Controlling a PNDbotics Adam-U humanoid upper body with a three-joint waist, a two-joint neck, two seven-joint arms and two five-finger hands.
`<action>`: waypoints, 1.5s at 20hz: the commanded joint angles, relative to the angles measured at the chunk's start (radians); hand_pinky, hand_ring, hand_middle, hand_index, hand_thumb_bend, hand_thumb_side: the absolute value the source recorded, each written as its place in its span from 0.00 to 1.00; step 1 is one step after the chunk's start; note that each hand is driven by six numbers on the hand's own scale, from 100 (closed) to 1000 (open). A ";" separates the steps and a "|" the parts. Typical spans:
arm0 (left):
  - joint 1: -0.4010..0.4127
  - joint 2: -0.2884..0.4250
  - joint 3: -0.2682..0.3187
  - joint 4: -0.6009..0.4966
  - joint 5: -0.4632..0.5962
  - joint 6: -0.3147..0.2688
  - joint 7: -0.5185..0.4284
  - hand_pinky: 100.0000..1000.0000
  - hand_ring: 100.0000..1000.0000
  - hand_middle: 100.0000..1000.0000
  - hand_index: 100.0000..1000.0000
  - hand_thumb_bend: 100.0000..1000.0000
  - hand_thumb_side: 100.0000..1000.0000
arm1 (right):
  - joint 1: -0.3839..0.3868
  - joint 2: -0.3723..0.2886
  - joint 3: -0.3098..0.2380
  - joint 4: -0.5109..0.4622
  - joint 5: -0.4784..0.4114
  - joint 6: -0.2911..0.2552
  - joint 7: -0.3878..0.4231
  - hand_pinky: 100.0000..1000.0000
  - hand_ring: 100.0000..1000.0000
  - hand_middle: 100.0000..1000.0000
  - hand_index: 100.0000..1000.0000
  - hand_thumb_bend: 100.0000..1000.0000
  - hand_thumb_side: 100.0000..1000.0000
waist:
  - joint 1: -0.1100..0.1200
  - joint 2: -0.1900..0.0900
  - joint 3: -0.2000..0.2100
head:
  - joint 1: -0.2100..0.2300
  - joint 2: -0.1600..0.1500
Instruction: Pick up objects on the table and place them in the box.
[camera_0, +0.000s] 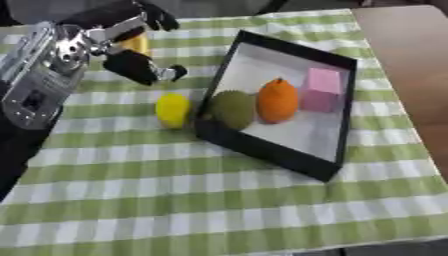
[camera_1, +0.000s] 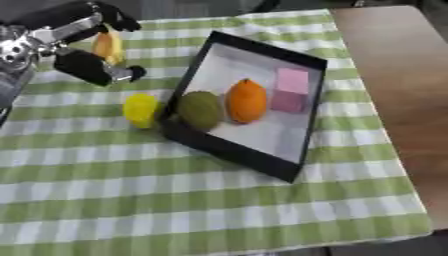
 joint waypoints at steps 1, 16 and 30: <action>-0.008 0.032 -0.010 -0.036 0.021 0.013 -0.015 0.83 0.85 0.77 0.87 0.34 0.39 | -0.005 -0.053 -0.018 -0.002 0.008 -0.003 -0.004 0.85 0.86 0.73 0.82 0.00 0.38 | -0.013 -0.036 0.001 | 0.006 -0.002; 0.008 0.054 -0.064 -0.041 0.070 -0.021 -0.236 0.84 0.86 0.78 0.87 0.35 0.34 | 0.005 -0.048 -0.017 0.006 0.019 -0.005 -0.004 0.85 0.86 0.73 0.82 0.00 0.39 | -0.014 -0.029 0.002 | 0.003 -0.002; 0.010 0.019 -0.070 0.060 -0.049 -0.076 -0.209 0.84 0.87 0.80 0.87 0.38 0.19 | 0.011 -0.043 -0.014 0.011 0.029 -0.007 -0.001 0.85 0.86 0.73 0.82 0.00 0.39 | -0.015 -0.022 -0.002 | 0.006 -0.002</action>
